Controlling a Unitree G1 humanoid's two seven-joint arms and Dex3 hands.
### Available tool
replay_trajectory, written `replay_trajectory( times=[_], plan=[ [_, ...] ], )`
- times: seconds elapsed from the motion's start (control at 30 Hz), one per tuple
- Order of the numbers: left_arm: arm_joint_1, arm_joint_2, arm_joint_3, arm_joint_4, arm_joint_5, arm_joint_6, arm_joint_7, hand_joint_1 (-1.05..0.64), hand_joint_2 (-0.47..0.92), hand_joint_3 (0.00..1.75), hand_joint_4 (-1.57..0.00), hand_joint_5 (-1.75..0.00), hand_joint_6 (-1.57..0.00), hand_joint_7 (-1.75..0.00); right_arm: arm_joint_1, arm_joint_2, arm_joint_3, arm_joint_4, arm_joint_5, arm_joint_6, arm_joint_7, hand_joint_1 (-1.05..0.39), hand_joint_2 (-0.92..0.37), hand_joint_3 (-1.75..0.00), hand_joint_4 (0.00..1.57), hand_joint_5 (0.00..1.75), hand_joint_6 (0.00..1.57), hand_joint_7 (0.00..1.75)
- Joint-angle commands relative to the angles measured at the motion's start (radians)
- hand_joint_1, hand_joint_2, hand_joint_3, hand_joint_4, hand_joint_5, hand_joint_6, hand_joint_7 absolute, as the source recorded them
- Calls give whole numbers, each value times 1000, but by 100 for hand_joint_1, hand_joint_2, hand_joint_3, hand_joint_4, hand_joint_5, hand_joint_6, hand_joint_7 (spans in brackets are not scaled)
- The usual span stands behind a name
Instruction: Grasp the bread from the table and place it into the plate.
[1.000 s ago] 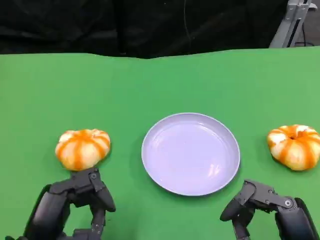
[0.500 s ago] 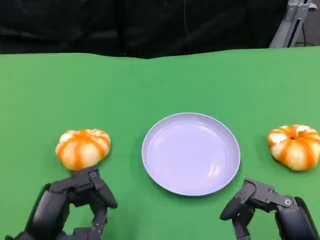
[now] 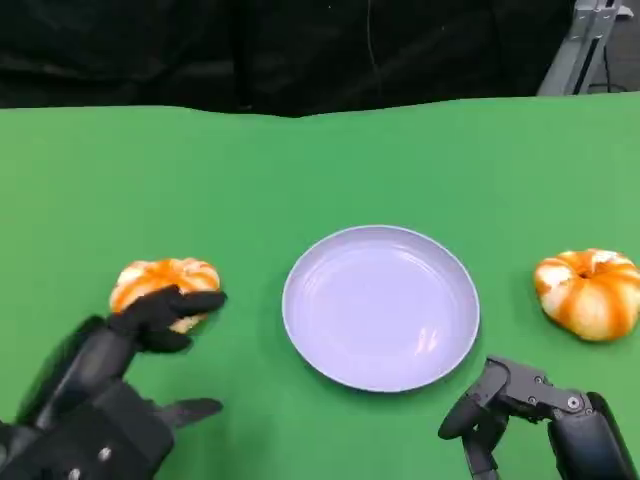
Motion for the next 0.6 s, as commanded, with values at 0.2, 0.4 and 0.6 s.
replay_trajectory(
  times=[0.2,0.4,0.6],
  plan=[
    [-149,178,-93,81,321,35,-17,-55,92,0,-25,-24,-23,0,3,8,6,-6,4,6,-8,-3,-31,-132,84,161,84,129],
    [-262,177,-177,199,480,98,19,-58,90,0,-23,-21,-22,0,7,8,6,-11,2,9,-7,-3,-31,-132,84,160,85,129],
    [-371,141,-258,347,582,170,50,-61,90,0,-24,-20,-23,0,13,6,7,-13,-4,6,-9,-2,-31,-132,84,158,85,128]
  ],
)
